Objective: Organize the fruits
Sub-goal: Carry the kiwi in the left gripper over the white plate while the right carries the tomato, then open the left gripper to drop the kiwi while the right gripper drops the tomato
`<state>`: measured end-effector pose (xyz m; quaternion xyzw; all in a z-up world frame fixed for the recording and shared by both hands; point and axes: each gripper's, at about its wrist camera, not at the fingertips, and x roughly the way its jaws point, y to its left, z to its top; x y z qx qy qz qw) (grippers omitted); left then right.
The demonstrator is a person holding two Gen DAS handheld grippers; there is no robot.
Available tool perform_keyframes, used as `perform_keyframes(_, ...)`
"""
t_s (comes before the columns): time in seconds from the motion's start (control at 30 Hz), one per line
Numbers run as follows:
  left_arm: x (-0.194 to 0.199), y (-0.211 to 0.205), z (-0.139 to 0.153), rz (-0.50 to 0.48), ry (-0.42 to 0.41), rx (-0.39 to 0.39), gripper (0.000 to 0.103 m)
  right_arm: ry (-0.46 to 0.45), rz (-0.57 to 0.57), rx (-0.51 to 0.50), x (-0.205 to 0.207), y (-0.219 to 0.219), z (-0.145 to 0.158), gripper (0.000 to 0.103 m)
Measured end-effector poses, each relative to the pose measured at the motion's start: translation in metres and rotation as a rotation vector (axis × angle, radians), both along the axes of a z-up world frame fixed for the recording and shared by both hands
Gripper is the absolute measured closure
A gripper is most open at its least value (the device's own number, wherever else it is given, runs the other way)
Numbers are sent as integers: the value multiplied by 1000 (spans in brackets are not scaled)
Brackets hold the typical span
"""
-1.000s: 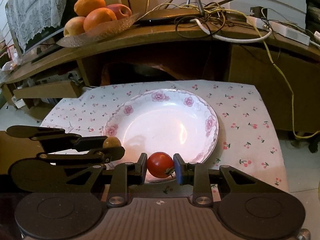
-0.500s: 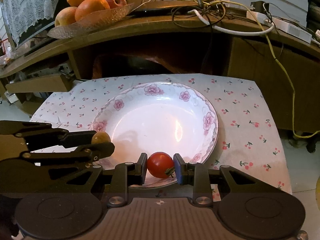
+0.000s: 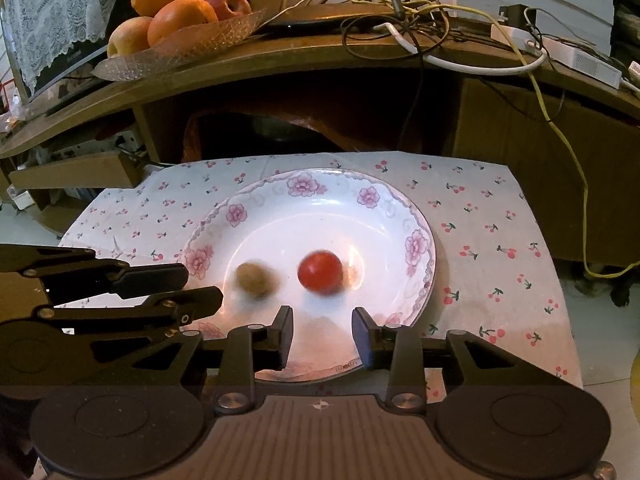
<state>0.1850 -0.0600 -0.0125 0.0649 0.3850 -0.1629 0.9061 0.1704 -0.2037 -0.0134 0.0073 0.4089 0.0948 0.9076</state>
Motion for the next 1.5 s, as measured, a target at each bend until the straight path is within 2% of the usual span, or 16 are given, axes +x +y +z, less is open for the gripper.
perform_keyframes(0.17,-2,3,1,-1,-2,-1,67,-8,-4,-5,-2,-1,3,61)
perform_keyframes(0.8,-21,3,17,-24,-50,51,63,-20,11,33,-24,-1,16,56)
perform_keyframes(1.03,-39,3,24,-50,-57,67,62,-9,37,30,-38,-1,18,55)
perform_keyframes(1.2,-59,11,26,-84,-65,93,54,-18,65,13,-53,-3,21,49)
perform_keyframes(1.5,-89,32,21,-156,-39,96,53,18,131,24,-74,-5,15,48)
